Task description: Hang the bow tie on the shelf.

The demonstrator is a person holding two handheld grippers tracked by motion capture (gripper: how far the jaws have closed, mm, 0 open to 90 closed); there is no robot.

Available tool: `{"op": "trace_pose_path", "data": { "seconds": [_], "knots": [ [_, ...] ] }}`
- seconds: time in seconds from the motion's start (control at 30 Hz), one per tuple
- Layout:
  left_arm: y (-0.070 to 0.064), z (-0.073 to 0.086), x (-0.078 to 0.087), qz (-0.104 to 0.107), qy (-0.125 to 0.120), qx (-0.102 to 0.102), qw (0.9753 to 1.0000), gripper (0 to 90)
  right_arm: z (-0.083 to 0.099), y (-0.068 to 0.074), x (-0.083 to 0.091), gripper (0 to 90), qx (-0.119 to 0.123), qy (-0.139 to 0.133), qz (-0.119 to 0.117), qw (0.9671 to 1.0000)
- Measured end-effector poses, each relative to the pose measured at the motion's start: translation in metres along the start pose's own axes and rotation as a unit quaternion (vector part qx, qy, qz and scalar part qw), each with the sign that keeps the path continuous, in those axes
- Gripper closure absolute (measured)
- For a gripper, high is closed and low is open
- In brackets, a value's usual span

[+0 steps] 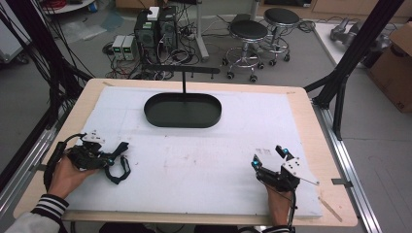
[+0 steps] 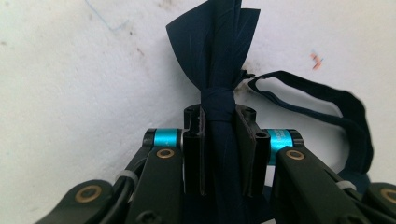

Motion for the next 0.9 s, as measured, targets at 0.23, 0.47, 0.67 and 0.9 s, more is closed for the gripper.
{"op": "trace_pose_path", "data": {
  "seconds": [0.23, 0.47, 0.67, 0.9],
  "knots": [
    [-0.004, -0.004, 0.007, 0.005, -0.059, -0.006, 0.9982, 74.5, 0.000, 0.000, 0.000, 10.6, 0.002, -0.001, 0.000, 1.0000],
    [-0.005, -0.006, 0.017, 0.000, -0.128, -0.011, 0.9918, 74.7, 0.000, 0.000, 0.000, 10.6, 0.004, -0.002, -0.001, 1.0000],
    [-0.009, -0.010, 0.023, -0.016, -0.184, -0.028, 0.9824, 74.7, 0.000, 0.000, 0.000, 10.6, 0.004, -0.003, 0.000, 1.0000],
    [-0.011, -0.016, 0.031, 0.003, -0.251, -0.026, 0.9676, 75.0, 0.000, 0.000, 0.000, 10.6, 0.004, -0.002, -0.001, 1.0000]
  ]
}}
Point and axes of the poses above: each handheld gripper's, and its own axes: x roughly backward along the jaws, z roughly out of its underside, y roughly to its left, the point moved 1 cm from there along -x, roughly forward along the jaws, and after that the axes turned 13 degrees about z, right-handed, at the moved point
